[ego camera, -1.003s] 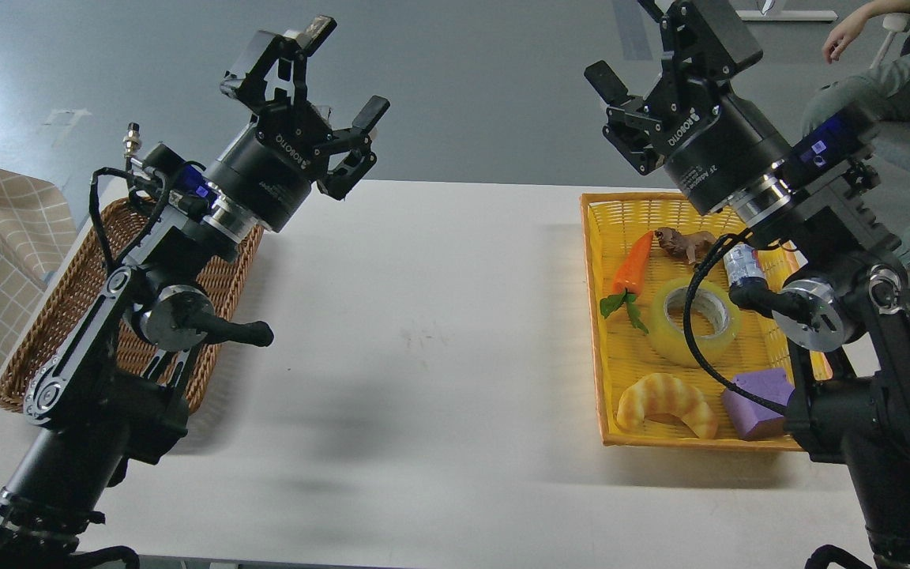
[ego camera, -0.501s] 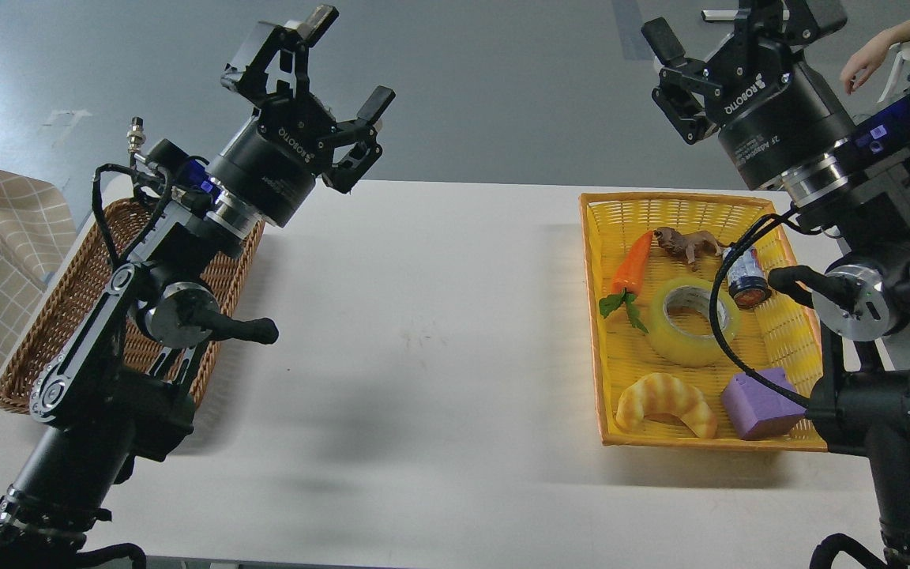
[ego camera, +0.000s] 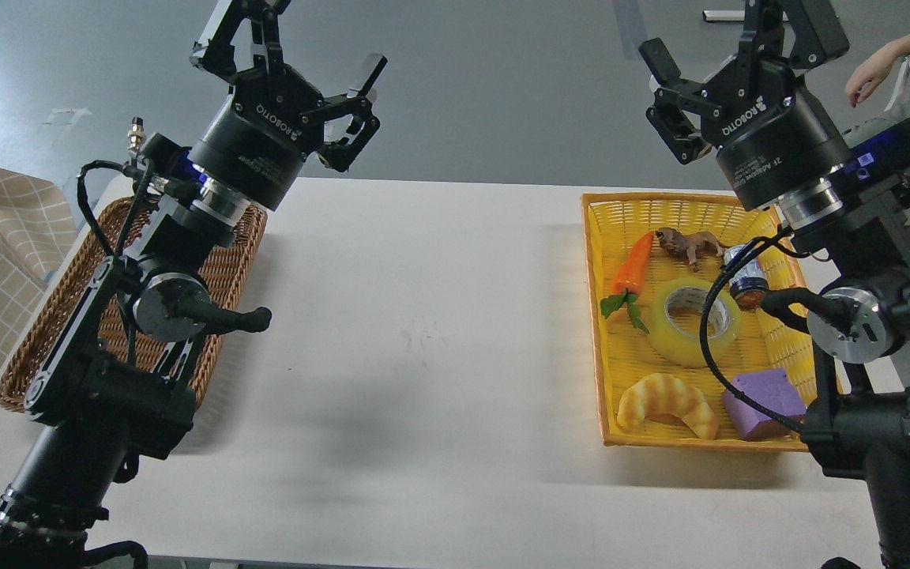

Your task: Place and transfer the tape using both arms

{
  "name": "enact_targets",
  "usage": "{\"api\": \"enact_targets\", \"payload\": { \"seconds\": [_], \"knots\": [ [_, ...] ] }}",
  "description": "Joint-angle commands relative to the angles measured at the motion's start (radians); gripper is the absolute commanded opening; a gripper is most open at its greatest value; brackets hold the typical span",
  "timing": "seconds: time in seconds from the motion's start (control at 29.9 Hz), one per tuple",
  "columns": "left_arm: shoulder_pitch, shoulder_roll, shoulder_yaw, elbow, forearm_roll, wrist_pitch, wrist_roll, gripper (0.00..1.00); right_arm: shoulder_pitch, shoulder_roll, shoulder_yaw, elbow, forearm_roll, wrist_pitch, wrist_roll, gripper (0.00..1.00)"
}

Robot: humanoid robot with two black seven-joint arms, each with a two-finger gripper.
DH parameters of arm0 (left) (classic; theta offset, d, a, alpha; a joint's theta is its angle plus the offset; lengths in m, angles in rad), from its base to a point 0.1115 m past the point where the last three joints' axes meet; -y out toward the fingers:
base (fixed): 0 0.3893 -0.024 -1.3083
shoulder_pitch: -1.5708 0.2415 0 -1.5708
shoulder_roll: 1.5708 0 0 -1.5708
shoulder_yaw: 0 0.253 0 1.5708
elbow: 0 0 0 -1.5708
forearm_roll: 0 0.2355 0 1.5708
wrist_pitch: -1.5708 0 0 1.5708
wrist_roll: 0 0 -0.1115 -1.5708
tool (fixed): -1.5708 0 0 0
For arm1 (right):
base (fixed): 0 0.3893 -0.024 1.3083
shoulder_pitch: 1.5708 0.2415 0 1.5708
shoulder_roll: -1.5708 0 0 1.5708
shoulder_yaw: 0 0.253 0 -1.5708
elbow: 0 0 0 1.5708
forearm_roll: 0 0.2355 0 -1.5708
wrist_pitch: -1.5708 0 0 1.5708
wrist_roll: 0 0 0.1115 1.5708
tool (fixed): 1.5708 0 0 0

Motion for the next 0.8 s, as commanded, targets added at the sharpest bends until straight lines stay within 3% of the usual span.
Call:
{"api": "enact_targets", "payload": {
  "seconds": [0.0,0.17,0.37,0.6,0.67,0.77],
  "knots": [
    [0.003,-0.007,-0.014,0.003,-0.043,0.013,-0.015,0.98,-0.005,0.0,-0.024,0.009,-0.001,0.006,0.047,1.0],
    [0.01,0.007,-0.013,-0.003,-0.018,0.01,-0.107,0.98,-0.005,0.0,-0.035,0.001,-0.018,0.006,0.047,1.0],
    [0.046,0.002,-0.04,-0.006,0.02,0.014,-0.115,0.98,-0.006,0.0,-0.037,-0.001,-0.209,-0.006,0.046,0.98],
    [0.047,0.013,-0.017,0.006,0.132,0.016,-0.103,0.98,-0.008,0.0,-0.063,-0.002,-0.229,-0.059,0.043,0.98],
    [0.05,0.019,-0.017,0.011,0.192,0.013,-0.103,0.98,-0.008,0.0,-0.063,-0.002,-0.229,-0.059,0.029,0.98],
    [0.053,0.024,-0.019,0.011,0.215,0.011,-0.109,0.98,-0.008,0.0,-0.064,0.001,-0.232,-0.059,-0.026,0.97]
  ]
}}
